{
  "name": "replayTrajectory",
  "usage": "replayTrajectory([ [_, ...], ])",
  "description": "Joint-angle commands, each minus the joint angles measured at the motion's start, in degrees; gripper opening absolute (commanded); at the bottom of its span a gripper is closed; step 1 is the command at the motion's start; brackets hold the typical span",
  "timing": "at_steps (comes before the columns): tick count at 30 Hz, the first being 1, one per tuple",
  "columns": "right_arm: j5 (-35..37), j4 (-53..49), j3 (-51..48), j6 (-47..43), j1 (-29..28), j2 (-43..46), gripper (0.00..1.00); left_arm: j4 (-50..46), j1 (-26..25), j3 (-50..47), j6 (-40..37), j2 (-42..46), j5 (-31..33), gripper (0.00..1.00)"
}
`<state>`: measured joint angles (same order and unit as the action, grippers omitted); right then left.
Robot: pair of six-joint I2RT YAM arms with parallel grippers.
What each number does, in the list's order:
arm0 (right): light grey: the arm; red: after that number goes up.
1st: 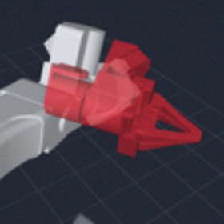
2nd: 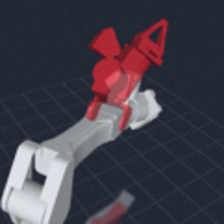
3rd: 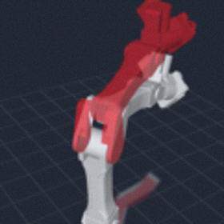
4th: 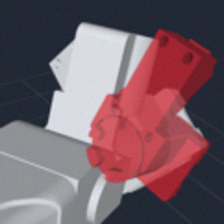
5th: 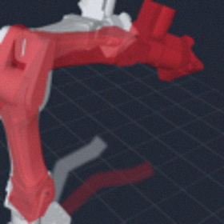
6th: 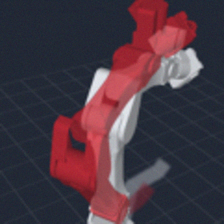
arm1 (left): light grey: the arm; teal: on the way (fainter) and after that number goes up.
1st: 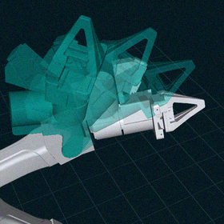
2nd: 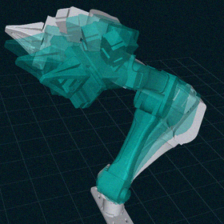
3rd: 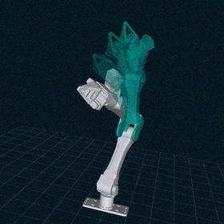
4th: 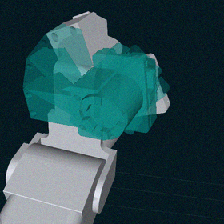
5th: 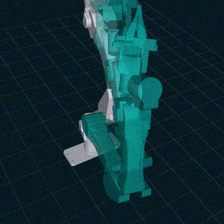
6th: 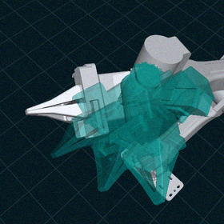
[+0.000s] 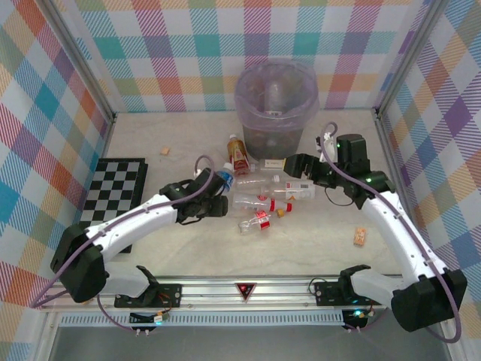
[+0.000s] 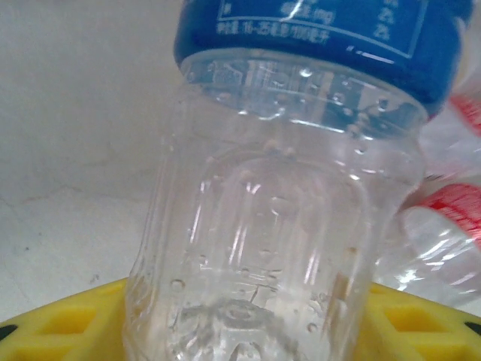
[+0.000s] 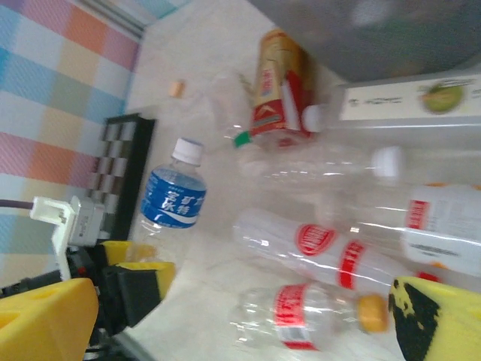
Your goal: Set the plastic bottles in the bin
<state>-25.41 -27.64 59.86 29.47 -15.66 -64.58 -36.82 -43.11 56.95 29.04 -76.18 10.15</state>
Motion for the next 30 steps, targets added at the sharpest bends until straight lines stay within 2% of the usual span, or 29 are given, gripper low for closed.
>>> replayTrajectory([
  [1,-10.7,13.1,-2.6,9.7,0.0,-2.5,0.98,-0.5,-0.2,2.7,-1.1,2.1,-0.5,0.54],
  [10,-11.6,21.6,-1.5,14.8,-6.3,-10.4,0.98,20.0,-0.7,0.5,3.2,2.3,-14.7,0.51],
  [21,-14.4,26.6,3.1,16.5,-9.5,-20.7,0.97,23.0,-2.7,-0.2,3.8,0.0,-16.0,0.51],
  [24,-14.8,28.3,3.1,17.5,-9.9,-22.4,0.94,22.5,-2.9,-0.1,3.9,-0.5,-15.9,0.51],
  [30,-15.1,27.9,2.9,17.2,-9.9,-23.3,0.71,22.9,-3.1,0.0,4.4,-1.6,-15.0,0.51],
])
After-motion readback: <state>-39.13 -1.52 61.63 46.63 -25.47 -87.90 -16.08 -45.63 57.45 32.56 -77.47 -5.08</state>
